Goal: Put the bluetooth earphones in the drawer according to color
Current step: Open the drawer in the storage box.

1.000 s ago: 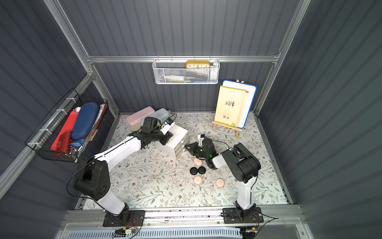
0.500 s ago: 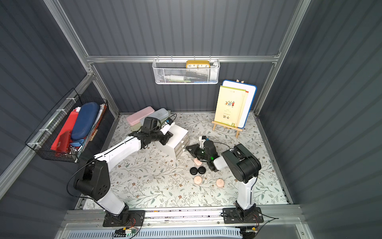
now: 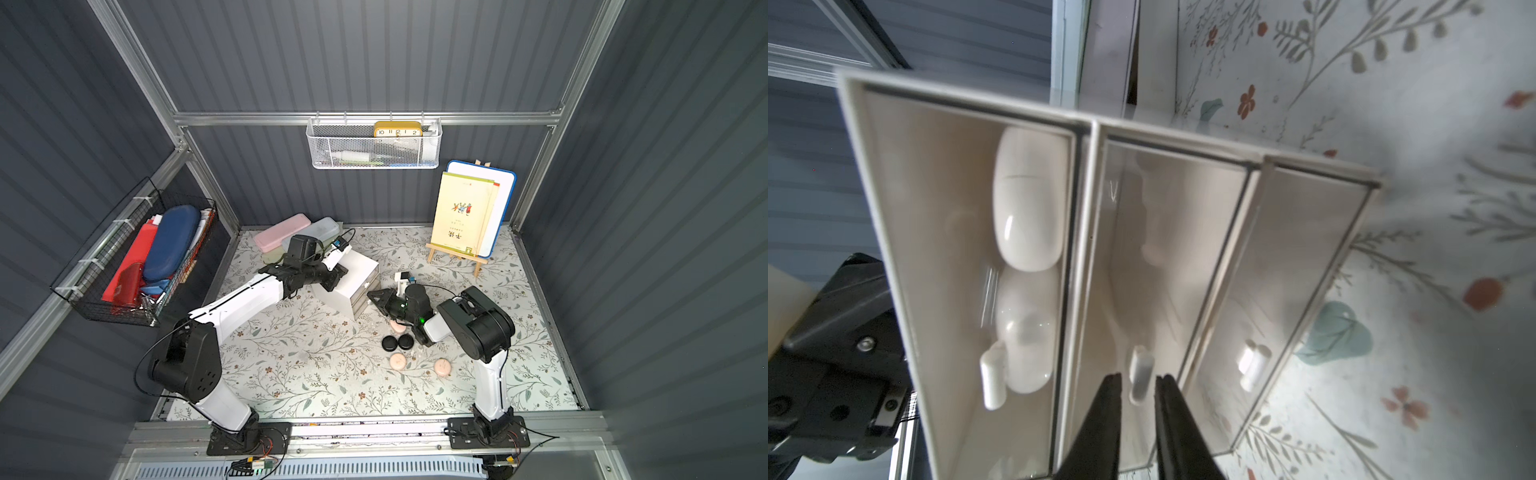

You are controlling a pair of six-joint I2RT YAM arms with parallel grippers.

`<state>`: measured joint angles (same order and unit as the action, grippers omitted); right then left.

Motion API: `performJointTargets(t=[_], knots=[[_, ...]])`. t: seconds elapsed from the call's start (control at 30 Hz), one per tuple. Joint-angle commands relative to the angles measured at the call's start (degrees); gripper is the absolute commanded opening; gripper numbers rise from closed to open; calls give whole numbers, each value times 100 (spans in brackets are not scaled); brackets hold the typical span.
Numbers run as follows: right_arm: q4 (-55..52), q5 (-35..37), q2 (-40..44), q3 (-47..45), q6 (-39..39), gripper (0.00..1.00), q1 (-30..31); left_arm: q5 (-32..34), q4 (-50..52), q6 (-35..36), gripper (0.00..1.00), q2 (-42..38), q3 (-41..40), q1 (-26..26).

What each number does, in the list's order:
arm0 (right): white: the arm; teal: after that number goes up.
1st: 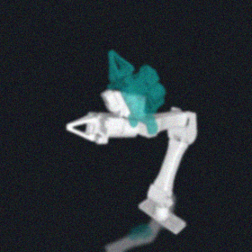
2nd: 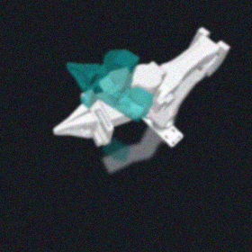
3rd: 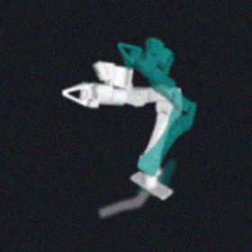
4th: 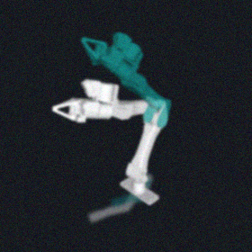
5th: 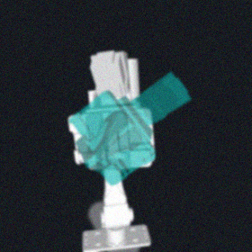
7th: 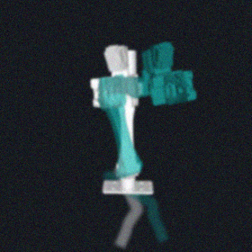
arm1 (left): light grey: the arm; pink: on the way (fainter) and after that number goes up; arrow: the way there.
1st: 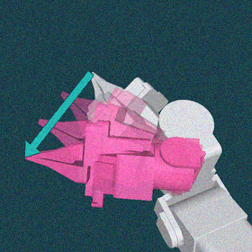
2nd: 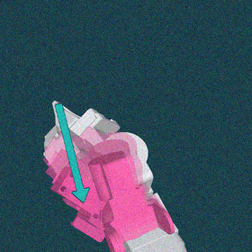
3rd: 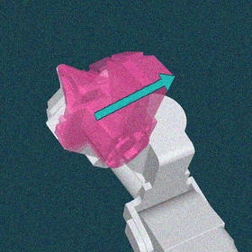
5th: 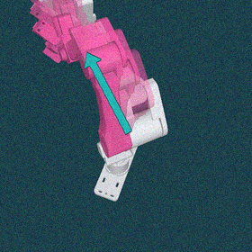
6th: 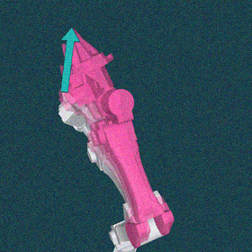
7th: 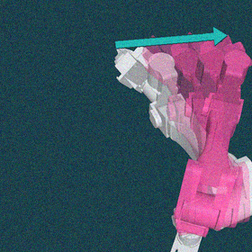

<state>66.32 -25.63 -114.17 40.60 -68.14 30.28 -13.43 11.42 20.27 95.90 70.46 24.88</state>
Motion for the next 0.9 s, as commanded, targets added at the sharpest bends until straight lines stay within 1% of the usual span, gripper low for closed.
performJointTargets(t=[0.0, 0.4, 0.63, 0.8, 0.87], knots=[[303, 49, -130, 106, 14, 20, 17, 7, 308, -15, 0, 47, -18, 34], [538, 97, -344, 231, -43, 20, 38, 7, 309, -15, 0, 33, -12, 33], [464, 96, -370, 306, -46, 20, 43, -6, 308, -15, 0, 42, -8, 34], [438, 76, -405, 330, -61, 16, 56, -10, 300, -15, 0, 43, -23, 34], [439, 75, -404, 326, -59, 13, 56, -10, 299, -22, 0, 51, -27, 34]])
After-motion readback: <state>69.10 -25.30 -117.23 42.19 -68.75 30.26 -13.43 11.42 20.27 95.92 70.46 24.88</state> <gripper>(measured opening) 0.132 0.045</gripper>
